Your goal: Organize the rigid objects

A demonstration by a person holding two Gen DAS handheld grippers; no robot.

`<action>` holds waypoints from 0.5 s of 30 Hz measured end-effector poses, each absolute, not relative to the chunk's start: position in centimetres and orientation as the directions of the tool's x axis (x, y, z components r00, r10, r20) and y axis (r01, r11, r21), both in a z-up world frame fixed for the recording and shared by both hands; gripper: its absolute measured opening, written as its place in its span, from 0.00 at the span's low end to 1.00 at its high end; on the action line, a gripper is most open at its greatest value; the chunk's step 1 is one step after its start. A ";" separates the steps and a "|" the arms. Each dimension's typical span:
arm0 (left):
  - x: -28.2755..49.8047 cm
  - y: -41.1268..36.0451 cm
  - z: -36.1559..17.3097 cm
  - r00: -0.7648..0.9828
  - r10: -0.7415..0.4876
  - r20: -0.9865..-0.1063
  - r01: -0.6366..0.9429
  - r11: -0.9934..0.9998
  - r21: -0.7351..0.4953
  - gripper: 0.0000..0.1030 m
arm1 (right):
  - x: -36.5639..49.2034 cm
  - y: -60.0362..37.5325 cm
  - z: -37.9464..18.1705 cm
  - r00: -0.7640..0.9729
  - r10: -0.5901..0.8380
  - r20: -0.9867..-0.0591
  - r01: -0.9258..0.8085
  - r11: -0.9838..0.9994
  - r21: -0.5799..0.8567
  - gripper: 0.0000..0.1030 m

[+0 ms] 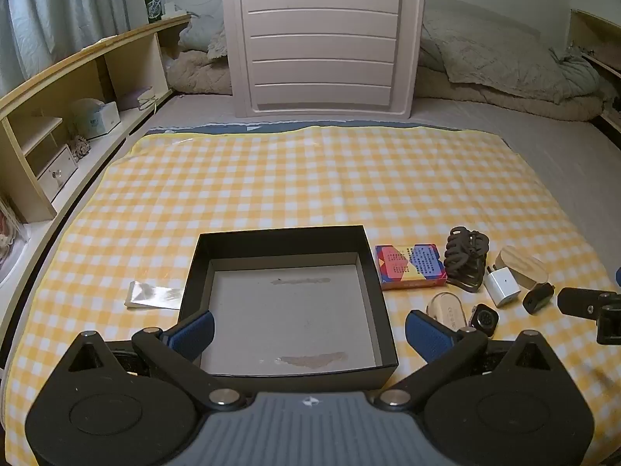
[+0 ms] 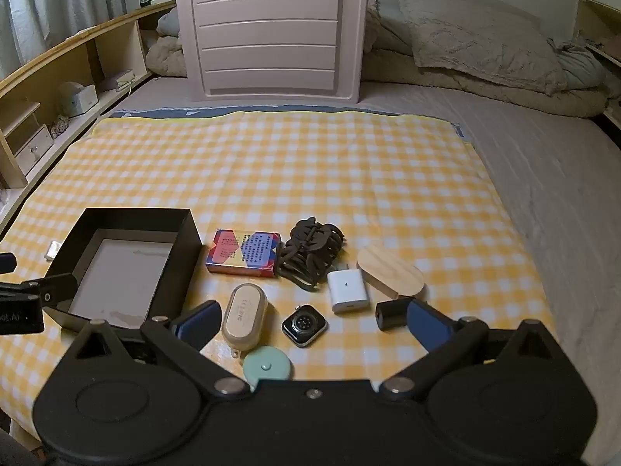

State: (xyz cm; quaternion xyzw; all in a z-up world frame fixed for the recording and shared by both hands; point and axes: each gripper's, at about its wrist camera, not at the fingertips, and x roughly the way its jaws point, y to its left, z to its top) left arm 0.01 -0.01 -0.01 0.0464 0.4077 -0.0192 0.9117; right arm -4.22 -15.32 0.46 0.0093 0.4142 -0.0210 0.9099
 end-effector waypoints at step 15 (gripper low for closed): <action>0.0 0.0 0.0 0.664 -0.002 -0.748 0.075 0.995 0.064 1.00 | -4.2 -15.3 0.4 0.650 -0.032 -0.759 0.045 0.999 -0.004 1.00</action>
